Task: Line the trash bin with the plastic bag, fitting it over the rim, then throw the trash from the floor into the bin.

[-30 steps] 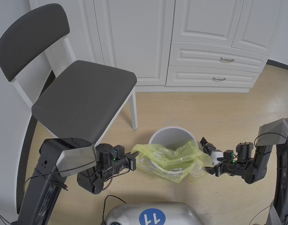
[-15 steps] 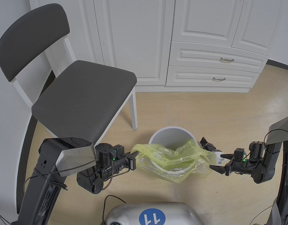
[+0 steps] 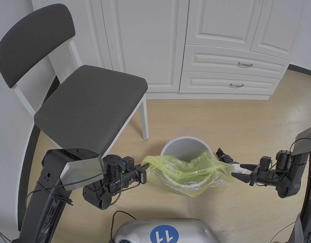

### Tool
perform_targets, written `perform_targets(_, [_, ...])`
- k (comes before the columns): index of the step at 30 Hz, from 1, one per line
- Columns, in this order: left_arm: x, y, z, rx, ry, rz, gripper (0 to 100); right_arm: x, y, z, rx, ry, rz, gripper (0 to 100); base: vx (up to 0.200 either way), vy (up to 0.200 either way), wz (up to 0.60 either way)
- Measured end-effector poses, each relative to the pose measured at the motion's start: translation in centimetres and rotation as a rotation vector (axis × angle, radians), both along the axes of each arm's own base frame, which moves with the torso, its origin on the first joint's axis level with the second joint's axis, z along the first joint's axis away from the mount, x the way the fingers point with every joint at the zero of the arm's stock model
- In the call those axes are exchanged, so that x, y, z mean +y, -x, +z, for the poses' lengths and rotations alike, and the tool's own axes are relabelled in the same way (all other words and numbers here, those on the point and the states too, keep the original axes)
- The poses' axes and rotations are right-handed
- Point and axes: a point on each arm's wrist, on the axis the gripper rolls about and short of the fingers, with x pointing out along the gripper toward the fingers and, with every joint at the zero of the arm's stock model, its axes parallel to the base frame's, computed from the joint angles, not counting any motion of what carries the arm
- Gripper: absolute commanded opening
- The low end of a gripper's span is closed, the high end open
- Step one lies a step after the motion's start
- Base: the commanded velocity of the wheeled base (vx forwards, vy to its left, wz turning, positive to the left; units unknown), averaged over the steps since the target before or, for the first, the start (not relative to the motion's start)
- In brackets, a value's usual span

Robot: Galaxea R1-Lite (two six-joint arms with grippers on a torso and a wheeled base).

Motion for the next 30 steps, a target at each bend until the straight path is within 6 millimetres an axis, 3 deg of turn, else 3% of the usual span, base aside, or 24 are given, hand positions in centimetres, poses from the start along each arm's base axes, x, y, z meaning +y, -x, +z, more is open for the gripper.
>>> perform_targets(9, [0.0, 0.0, 0.0, 0.001, 0.0, 0.0, 0, -0.3, -0.2, 1.2, -0.006, -0.031, -0.028, 100, 0.0, 0.0, 0.0])
perform_targets(15, [0.0, 0.0, 0.0, 0.0, 0.0, 0.001, 0, 1.2, -0.8, 2.8, -0.016, -0.025, -0.104, 100, 0.0, 0.0, 0.0])
perform_targets(21, [0.1, 0.0, 0.1, -0.001, 0.0, 0.002, 0, 4.4, -1.4, 4.0, -0.057, 0.05, -0.257, 100, 0.0, 0.0, 0.0])
perform_targets(30, [0.1, 0.0, 0.3, -0.018, -0.007, 0.0, 0, 12.3, -0.6, 4.9, -0.172, 0.242, -0.367, 100, 0.0, 0.0, 0.0])
